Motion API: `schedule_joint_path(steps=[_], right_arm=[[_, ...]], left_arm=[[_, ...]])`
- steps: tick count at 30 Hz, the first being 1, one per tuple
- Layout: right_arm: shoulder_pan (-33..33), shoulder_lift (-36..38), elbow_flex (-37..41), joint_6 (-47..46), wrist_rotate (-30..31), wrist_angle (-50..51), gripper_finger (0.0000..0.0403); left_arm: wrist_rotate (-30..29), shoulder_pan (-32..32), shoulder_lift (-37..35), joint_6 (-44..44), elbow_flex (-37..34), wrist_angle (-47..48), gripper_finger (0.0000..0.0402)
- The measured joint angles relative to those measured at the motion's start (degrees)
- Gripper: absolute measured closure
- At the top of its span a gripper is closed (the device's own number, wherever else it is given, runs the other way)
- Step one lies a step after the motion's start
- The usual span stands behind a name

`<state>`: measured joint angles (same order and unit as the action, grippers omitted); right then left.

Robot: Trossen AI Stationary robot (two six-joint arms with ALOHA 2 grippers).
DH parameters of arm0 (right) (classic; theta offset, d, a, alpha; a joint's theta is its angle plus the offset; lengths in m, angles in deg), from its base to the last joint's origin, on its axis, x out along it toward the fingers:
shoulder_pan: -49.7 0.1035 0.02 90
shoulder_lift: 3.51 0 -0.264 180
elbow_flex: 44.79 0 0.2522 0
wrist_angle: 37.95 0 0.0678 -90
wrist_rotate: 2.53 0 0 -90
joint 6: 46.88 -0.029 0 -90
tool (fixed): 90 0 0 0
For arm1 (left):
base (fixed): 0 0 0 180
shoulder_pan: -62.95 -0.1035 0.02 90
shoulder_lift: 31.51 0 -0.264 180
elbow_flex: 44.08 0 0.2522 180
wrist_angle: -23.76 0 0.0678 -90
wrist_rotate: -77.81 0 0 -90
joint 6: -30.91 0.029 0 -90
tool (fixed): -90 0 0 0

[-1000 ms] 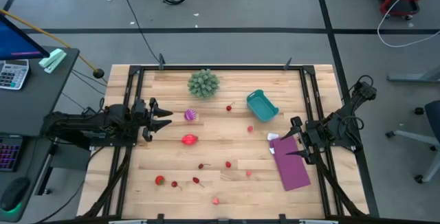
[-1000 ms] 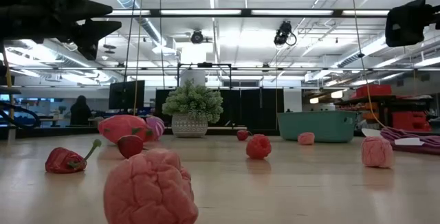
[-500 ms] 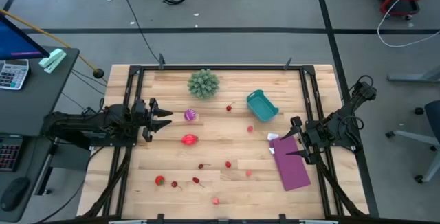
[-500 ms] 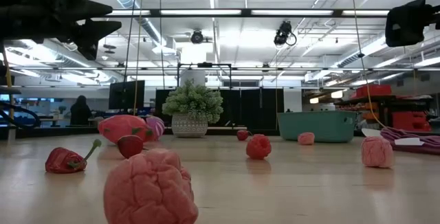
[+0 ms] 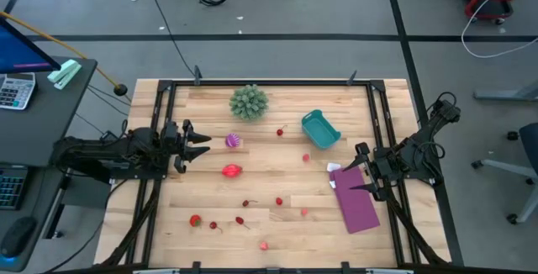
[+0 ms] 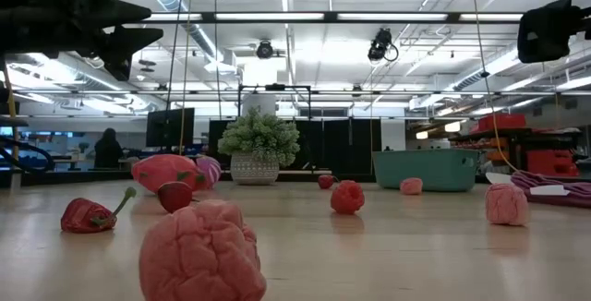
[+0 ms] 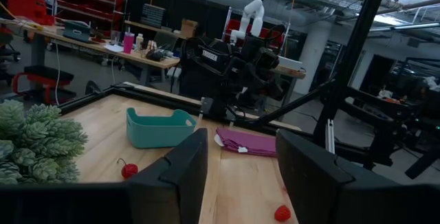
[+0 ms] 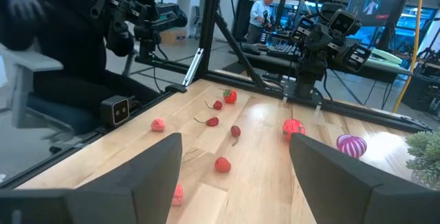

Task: Pick and placing Produce into tupperware

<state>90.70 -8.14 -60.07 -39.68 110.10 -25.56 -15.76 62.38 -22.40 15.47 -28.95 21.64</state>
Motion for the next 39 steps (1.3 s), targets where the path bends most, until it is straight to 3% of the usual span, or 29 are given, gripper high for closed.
schedule_joint_path(steps=[21,30,36,39], right_arm=[[0.0,0.0,0.0,0.0,0.0,0.0,0.0123],[0.0,0.0,0.0,0.0,0.0,0.0,0.0123],[0.0,0.0,0.0,0.0,0.0,0.0,0.0123],[0.0,0.0,0.0,0.0,0.0,0.0,0.0123]], left_arm=[[0.0,0.1,0.0,-1.4,0.0,0.8,0.0222],[0.2,0.1,0.1,-12.1,0.1,16.1,0.0240],[2.1,0.2,1.6,-15.0,0.2,16.2,0.0256],[2.3,0.2,1.8,-11.0,0.2,16.3,0.0262]])
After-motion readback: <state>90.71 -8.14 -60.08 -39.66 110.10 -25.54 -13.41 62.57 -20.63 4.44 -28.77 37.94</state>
